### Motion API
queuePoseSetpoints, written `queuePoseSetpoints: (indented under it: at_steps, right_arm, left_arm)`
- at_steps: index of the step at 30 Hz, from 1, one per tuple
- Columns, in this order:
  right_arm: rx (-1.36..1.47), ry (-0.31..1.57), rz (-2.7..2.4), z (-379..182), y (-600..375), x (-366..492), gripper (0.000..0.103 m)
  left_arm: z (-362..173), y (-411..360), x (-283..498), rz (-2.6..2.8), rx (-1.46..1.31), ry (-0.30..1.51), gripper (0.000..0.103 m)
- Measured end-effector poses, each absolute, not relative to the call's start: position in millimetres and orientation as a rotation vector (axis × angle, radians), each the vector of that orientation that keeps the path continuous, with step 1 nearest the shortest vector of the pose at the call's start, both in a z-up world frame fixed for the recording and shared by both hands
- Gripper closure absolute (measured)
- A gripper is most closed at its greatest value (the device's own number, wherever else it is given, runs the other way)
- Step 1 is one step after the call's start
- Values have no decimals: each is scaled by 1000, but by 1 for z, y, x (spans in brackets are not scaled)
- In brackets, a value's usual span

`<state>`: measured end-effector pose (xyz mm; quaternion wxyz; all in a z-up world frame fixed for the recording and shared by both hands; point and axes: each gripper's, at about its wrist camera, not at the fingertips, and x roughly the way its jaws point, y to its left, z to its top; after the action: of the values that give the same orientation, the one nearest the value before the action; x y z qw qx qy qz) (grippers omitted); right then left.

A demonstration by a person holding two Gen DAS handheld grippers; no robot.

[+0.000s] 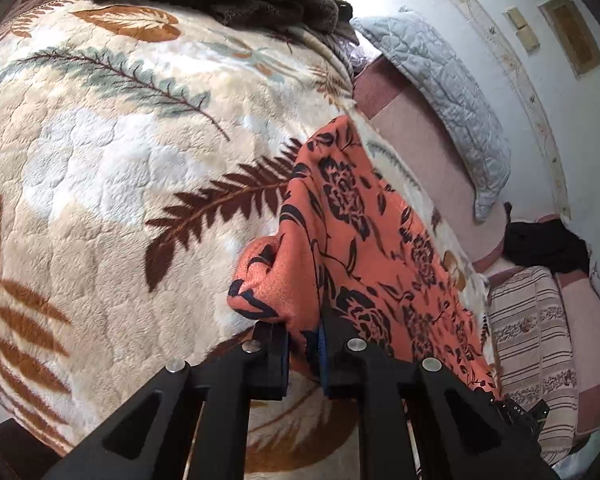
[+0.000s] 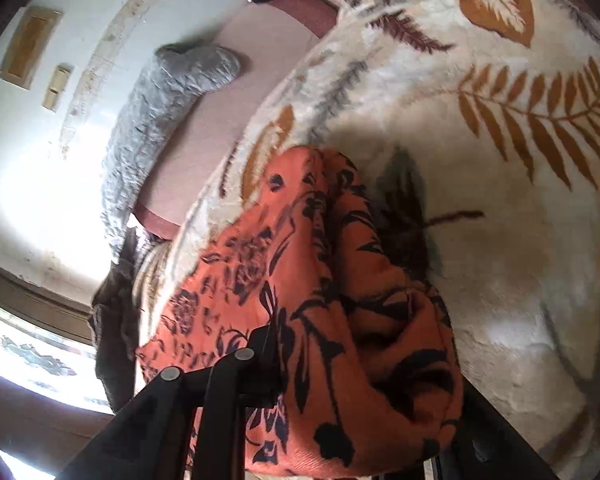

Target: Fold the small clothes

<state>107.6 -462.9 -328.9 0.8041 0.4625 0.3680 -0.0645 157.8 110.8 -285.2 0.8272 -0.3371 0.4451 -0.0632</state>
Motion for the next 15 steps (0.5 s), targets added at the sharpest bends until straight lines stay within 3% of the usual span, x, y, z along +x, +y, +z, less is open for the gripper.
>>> queuePoseSetpoints:
  at_steps: [5,7,11,13,15]
  right_arm:
    - [1159,760,-140,-328,-492,77,79]
    - [1125,734,-202,-316,-498,61,74]
    - [993,576,-417,-282,-512,25,74]
    - [971,485,-371,-271,-510,21,74]
    - [923,512,-275,-267,-497,39,74]
  left_arm:
    - [-259,144,153,-145,-756,874,81]
    - [-242,149,145,-88,-682,798,78]
    - [-211,150,138,19,-520,651,60]
    - [-206,140,141,-1,-469,627,58]
    - [-211,121,152,-68,-415,667,58]
